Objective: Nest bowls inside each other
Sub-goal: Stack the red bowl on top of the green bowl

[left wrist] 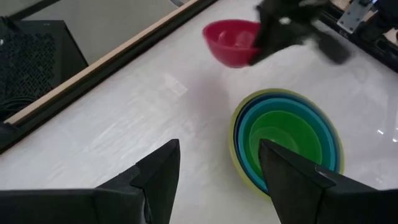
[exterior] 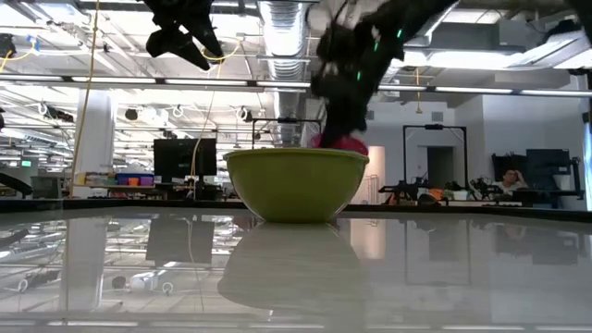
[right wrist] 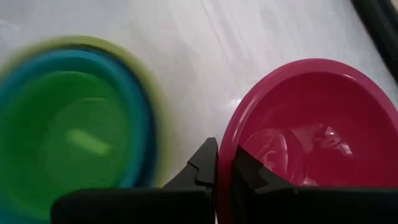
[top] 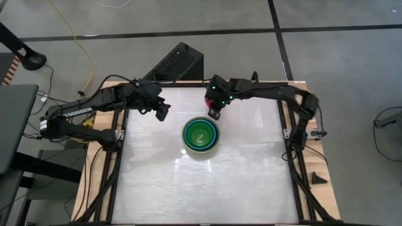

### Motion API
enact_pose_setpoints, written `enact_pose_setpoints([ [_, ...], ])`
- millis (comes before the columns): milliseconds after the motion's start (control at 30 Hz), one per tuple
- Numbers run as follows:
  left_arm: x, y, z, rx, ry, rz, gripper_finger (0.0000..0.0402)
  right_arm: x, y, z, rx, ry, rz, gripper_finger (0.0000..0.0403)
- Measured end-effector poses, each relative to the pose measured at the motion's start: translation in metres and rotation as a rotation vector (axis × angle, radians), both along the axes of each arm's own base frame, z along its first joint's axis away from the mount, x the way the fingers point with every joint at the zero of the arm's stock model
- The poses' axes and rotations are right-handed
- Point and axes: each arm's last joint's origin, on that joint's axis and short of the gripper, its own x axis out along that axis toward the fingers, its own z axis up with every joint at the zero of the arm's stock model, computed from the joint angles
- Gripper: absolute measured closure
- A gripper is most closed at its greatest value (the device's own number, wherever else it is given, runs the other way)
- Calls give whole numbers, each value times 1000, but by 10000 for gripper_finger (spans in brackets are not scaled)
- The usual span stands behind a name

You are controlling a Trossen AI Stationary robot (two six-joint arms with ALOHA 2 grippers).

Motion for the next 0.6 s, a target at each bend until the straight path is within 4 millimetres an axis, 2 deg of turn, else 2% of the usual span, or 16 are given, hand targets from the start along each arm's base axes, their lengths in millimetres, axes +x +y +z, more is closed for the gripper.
enact_pose_setpoints([
  [267, 2, 1, 5, 34, -44, -14, 195, -6, 72, 56, -28, -162, 98, 365],
  [500, -11, -3, 15, 67, -90, 3, 195, 2, 129, 67, -56, -238, 177, 365],
  [600, -17, -5, 19, 76, -113, 6, 196, 10, 147, 61, -74, -242, 202, 365],
])
